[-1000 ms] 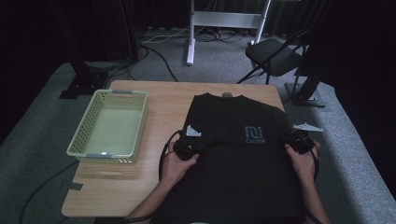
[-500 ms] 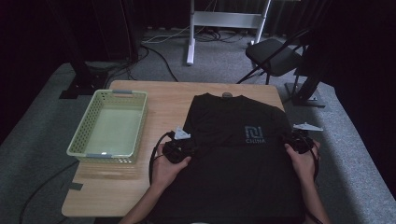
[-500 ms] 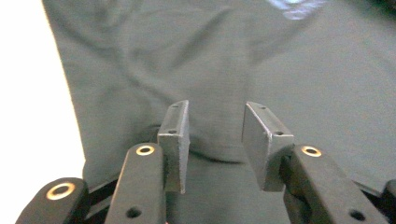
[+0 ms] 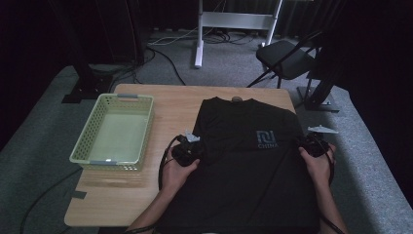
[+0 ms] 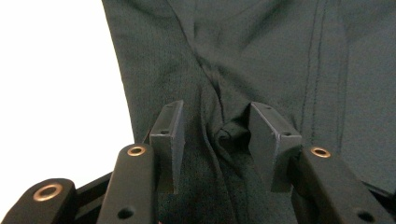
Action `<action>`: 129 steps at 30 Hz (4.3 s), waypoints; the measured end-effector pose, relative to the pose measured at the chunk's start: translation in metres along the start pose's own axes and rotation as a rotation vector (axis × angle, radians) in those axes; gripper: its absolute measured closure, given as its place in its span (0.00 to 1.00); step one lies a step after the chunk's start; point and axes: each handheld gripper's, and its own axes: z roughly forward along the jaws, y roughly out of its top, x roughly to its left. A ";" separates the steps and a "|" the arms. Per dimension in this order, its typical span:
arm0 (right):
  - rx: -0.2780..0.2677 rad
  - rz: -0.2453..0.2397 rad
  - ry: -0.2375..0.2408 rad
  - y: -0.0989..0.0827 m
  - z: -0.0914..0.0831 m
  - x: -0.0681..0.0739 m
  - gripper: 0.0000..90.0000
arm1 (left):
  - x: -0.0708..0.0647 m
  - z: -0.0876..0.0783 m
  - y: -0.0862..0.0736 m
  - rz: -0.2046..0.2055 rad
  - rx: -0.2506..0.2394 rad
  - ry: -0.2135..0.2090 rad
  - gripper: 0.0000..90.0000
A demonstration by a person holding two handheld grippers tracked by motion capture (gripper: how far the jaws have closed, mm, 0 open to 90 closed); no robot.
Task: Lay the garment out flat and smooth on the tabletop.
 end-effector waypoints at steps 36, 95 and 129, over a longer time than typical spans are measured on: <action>0.035 -0.044 0.049 -0.069 -0.082 0.046 0.61 | 0.000 0.002 0.001 -0.031 -0.007 0.005 0.66; 0.004 -0.032 0.047 -0.070 -0.078 0.022 0.61 | 0.048 -0.047 -0.015 -0.203 -0.087 0.028 0.63; 0.003 -0.033 0.050 -0.070 -0.078 0.020 0.61 | 0.040 -0.049 -0.037 -0.081 -0.005 0.258 0.94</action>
